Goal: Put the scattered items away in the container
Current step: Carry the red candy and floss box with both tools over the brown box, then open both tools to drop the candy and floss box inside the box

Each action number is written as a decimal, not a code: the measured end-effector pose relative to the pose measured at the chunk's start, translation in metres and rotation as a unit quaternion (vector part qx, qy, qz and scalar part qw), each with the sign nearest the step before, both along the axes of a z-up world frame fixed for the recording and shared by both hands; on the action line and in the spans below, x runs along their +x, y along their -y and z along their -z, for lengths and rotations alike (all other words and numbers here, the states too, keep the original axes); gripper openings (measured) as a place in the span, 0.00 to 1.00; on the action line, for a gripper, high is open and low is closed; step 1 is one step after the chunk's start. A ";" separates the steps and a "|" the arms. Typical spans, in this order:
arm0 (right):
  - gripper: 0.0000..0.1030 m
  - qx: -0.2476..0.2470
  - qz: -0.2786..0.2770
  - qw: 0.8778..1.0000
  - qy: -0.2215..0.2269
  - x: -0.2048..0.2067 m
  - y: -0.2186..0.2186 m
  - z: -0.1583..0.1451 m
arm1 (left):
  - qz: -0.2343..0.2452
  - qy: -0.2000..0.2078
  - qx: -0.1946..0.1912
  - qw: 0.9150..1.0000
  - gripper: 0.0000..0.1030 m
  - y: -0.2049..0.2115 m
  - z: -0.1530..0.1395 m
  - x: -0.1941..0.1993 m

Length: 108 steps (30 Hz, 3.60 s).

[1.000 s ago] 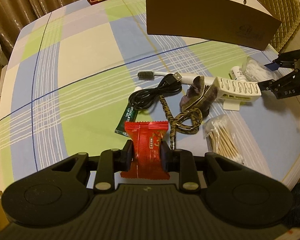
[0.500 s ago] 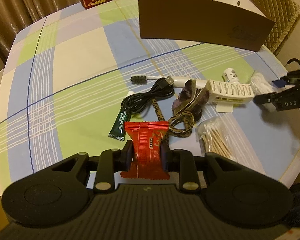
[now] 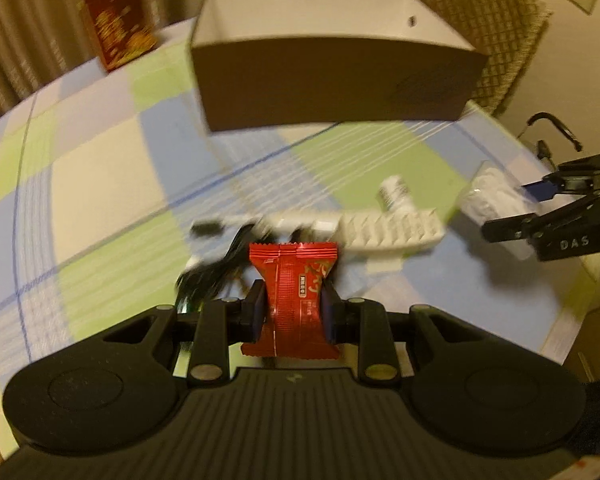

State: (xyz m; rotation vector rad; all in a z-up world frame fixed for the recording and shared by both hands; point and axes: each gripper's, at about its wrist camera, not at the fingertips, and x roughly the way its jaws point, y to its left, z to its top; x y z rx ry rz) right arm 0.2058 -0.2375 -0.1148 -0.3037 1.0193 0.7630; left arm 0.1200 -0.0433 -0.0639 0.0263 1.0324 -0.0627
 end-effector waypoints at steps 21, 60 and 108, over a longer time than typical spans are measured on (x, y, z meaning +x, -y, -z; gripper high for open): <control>0.54 0.072 0.030 0.993 0.090 0.079 -0.034 -0.086 | 0.042 0.107 -0.001 0.993 0.23 0.027 -0.072 0.126; 0.54 -0.019 0.085 0.995 -0.058 0.261 -0.095 0.004 | -0.030 -0.025 -0.036 0.999 0.23 0.001 0.010 0.303; 0.86 -0.053 0.048 0.994 -0.087 0.247 -0.096 -0.018 | -0.021 -0.098 0.007 0.995 0.76 -0.004 0.006 0.304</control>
